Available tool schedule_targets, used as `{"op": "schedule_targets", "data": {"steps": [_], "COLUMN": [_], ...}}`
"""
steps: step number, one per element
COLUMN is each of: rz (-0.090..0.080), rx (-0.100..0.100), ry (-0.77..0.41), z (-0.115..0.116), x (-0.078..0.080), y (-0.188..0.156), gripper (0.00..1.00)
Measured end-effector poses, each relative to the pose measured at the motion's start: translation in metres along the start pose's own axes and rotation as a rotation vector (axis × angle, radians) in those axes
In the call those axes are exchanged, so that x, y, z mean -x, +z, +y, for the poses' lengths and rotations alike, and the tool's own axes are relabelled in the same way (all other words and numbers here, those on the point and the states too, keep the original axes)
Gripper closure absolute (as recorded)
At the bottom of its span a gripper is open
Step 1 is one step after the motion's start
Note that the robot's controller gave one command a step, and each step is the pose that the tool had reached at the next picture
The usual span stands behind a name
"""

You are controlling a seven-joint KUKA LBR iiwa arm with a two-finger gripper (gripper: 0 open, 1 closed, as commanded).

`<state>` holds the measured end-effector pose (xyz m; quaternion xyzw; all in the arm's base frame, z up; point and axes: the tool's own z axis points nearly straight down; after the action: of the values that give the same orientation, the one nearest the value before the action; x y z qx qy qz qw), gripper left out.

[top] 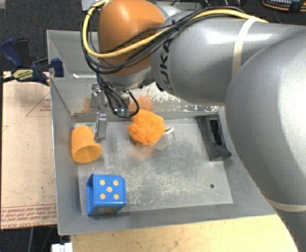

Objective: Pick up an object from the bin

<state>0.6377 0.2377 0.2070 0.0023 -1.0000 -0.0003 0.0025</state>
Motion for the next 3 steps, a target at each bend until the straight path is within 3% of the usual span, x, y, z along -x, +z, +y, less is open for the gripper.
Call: {"op": "schedule_targets", "data": {"steps": [1,2,3], "rz": [-0.006,-0.009,0.004], "rx": [0.001,0.003,-0.001], "ry": [0.003,-0.056,-0.039], "z": [-0.001,-0.011,-0.009], "x": [0.001,-0.011,-0.034], "y": [-0.005,0.043,0.066], "gripper": [0.0,0.0,0.0]}}
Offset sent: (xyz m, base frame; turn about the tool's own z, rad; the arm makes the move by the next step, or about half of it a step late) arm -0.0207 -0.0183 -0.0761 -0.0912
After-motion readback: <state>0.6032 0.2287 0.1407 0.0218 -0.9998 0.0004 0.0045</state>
